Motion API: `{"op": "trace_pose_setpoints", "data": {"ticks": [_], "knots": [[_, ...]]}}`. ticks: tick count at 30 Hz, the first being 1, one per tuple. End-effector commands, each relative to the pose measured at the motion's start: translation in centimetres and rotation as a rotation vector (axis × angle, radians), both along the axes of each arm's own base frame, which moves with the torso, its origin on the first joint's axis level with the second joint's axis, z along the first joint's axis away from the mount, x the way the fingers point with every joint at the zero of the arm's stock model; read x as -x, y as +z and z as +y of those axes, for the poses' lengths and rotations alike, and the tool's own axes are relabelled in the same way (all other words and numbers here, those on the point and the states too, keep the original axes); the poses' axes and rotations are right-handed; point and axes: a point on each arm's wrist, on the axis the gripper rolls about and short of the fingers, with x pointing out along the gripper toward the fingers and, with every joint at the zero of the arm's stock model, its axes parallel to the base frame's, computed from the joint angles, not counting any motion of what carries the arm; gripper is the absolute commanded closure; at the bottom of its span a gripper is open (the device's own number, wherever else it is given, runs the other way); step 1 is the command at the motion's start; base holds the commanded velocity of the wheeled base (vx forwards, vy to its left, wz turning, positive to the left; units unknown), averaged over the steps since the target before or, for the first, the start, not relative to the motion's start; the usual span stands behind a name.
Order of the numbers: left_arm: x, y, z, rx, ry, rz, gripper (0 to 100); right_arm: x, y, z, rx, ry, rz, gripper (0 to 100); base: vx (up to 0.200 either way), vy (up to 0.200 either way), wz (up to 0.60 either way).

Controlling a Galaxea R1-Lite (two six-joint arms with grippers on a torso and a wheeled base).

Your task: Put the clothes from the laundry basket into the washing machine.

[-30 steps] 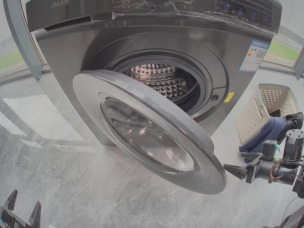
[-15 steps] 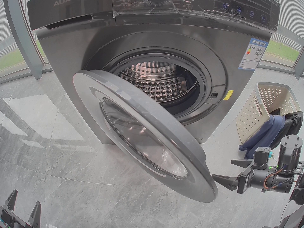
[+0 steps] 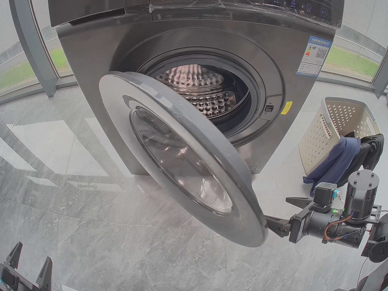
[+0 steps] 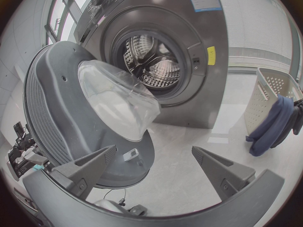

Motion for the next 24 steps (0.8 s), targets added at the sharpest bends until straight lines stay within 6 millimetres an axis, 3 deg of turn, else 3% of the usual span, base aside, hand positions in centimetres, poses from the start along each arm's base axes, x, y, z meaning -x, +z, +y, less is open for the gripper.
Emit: {"op": "trace_pose_setpoints", "data": {"ticks": [1,6,9,16,21,24], "knots": [[0.0,-0.5,0.0,-0.001,-0.001,-0.002,0,1.3,-0.5,2.2,-0.024,0.103,0.042,0,0.0,0.0,0.0],[0.0,-0.5,0.0,0.001,0.0,-0.002,0,1.0,-0.1,2.1,-0.059,0.07,0.045,0,0.0,0.0,0.0],[0.0,-0.5,0.0,-0.001,-0.001,-0.002,0,-1.2,0.8,1.5,-0.078,-0.041,0.002,0,0.0,0.0,0.0],[0.0,-0.5,0.0,-0.001,0.0,-0.002,0,-6.1,1.0,2.5,-0.067,-0.19,-0.027,0,0.0,0.0,0.0],[0.0,-0.5,0.0,-0.001,-0.001,-0.002,0,-9.6,-0.6,3.3,-0.028,-0.233,-0.014,0,0.0,0.0,0.0],[0.0,-0.5,0.0,0.001,0.0,-0.002,0,-10.5,-1.2,3.6,-0.014,-0.236,-0.013,0,0.0,0.0,0.0]]}}
